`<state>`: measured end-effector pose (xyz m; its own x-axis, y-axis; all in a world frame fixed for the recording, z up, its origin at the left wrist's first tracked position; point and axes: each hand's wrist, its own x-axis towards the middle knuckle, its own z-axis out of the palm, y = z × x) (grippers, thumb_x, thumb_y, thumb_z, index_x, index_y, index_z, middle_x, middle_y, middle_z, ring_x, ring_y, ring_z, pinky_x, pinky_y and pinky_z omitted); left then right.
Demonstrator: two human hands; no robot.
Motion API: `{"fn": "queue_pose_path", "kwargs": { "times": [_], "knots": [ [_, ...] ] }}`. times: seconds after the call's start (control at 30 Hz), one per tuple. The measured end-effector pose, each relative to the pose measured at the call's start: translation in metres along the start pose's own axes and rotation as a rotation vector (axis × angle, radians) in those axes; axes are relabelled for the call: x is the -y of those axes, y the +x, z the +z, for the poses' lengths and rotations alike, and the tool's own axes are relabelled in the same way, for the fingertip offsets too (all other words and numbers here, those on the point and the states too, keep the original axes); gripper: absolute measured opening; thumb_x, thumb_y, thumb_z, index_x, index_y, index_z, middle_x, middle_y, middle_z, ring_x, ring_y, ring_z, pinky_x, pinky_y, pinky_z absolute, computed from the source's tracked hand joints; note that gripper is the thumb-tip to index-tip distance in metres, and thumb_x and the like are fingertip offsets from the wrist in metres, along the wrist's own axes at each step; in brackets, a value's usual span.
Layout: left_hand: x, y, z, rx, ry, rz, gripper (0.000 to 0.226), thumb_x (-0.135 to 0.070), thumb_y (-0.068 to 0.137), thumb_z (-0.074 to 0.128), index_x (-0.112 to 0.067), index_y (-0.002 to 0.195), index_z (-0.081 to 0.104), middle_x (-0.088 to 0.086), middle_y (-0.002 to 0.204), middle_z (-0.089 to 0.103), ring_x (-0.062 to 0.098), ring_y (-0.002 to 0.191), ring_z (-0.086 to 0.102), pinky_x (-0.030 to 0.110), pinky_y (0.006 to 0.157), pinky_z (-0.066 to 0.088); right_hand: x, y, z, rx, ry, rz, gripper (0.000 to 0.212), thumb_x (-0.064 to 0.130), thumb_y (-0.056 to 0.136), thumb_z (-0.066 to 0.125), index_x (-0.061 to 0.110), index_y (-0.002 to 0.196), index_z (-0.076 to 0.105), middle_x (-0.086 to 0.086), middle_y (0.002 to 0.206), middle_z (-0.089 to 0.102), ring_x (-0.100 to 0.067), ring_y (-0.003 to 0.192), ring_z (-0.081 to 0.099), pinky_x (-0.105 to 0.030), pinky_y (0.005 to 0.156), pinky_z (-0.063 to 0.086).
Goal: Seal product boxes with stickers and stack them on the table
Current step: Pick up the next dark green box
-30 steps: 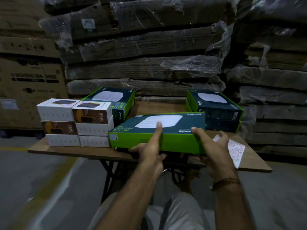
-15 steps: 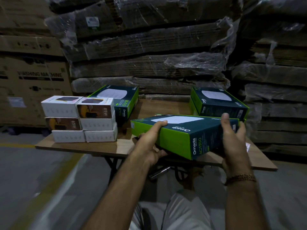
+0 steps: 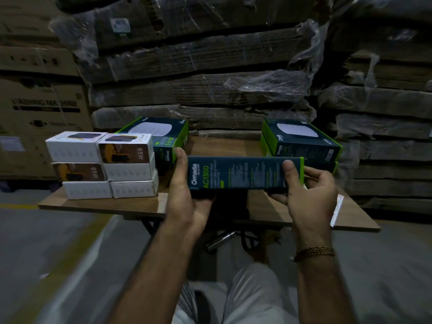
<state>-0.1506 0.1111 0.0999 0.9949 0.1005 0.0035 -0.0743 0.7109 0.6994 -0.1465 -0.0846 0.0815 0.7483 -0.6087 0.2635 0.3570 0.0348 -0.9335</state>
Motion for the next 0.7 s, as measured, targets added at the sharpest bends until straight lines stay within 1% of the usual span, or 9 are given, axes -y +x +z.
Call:
{"fn": "queue_pose_path", "kwargs": {
  "times": [0.07,0.1,0.17,0.23,0.3,0.4,0.47,0.6,0.7],
  "knots": [
    [0.001,-0.009,-0.002,0.001,-0.015,0.057,0.037,-0.052,0.104,0.057,-0.022,0.122,0.069,0.005,0.108,0.082,0.019,0.101,0.079,0.046,0.093,0.062,0.0,-0.01,0.001,-0.003,0.011,-0.04,0.032,0.036,0.091,0.081,0.02,0.103,0.057,-0.014,0.112,0.071,-0.029,0.09,0.079,-0.044,0.058,0.066],
    [0.003,-0.013,-0.004,0.003,-0.004,0.069,0.035,-0.049,0.104,0.058,-0.022,0.125,0.068,0.003,0.11,0.081,0.017,0.103,0.078,0.043,0.092,0.063,0.0,-0.015,0.002,-0.001,0.01,-0.058,0.028,0.034,0.093,0.079,0.02,0.102,0.057,-0.015,0.11,0.073,-0.029,0.088,0.079,-0.045,0.058,0.066],
    [0.004,-0.016,-0.009,0.013,0.025,0.073,0.05,-0.046,0.101,0.063,-0.019,0.143,0.059,0.006,0.128,0.076,0.02,0.116,0.074,0.039,0.091,0.064,0.002,-0.022,0.002,0.005,0.009,-0.085,0.026,0.032,0.095,0.078,0.018,0.102,0.057,-0.014,0.106,0.074,-0.028,0.086,0.08,-0.045,0.059,0.066],
    [0.003,-0.016,-0.014,0.039,0.026,0.073,0.06,-0.047,0.101,0.063,-0.019,0.152,0.052,0.009,0.137,0.072,0.024,0.125,0.071,0.041,0.098,0.062,0.006,-0.029,0.003,-0.005,0.012,-0.116,0.026,0.031,0.095,0.079,0.018,0.103,0.058,-0.01,0.105,0.075,-0.026,0.086,0.08,-0.044,0.058,0.066],
    [-0.002,-0.015,-0.014,0.057,0.029,0.076,0.056,-0.048,0.105,0.058,-0.018,0.151,0.053,0.008,0.134,0.074,0.023,0.124,0.071,0.043,0.103,0.059,0.011,-0.032,0.004,-0.021,0.019,-0.137,0.027,0.034,0.093,0.08,0.019,0.103,0.059,-0.008,0.107,0.074,-0.024,0.09,0.08,-0.043,0.058,0.066],
    [-0.012,-0.016,-0.01,0.087,0.012,0.075,0.041,-0.045,0.109,0.052,-0.017,0.135,0.066,0.006,0.124,0.078,0.02,0.116,0.075,0.044,0.106,0.058,0.017,-0.032,0.008,-0.028,0.024,-0.162,0.029,0.038,0.091,0.081,0.021,0.103,0.06,-0.005,0.111,0.072,-0.023,0.095,0.079,-0.044,0.058,0.066],
    [-0.018,-0.015,-0.01,0.108,-0.003,0.06,0.036,-0.043,0.11,0.051,-0.017,0.125,0.071,0.006,0.124,0.078,0.02,0.116,0.074,0.045,0.108,0.056,0.022,-0.03,0.009,-0.024,0.037,-0.175,0.033,0.04,0.091,0.082,0.02,0.106,0.06,-0.006,0.114,0.072,-0.023,0.098,0.078,-0.046,0.059,0.066],
    [-0.025,-0.016,-0.008,0.113,0.018,0.043,0.043,-0.044,0.109,0.053,-0.016,0.138,0.067,0.007,0.132,0.075,0.021,0.123,0.072,0.04,0.102,0.06,0.029,-0.031,0.009,-0.019,0.044,-0.203,0.039,0.034,0.093,0.082,0.011,0.114,0.059,-0.009,0.12,0.068,-0.017,0.097,0.078,-0.042,0.059,0.066],
    [-0.027,-0.019,-0.006,0.109,0.044,0.041,0.045,-0.046,0.108,0.053,-0.018,0.14,0.065,0.004,0.133,0.075,0.019,0.123,0.072,0.039,0.104,0.059,0.033,-0.034,0.007,-0.004,0.044,-0.206,0.04,0.031,0.093,0.082,0.009,0.117,0.059,-0.006,0.12,0.068,-0.016,0.098,0.078,-0.042,0.061,0.067]
  ]
}}
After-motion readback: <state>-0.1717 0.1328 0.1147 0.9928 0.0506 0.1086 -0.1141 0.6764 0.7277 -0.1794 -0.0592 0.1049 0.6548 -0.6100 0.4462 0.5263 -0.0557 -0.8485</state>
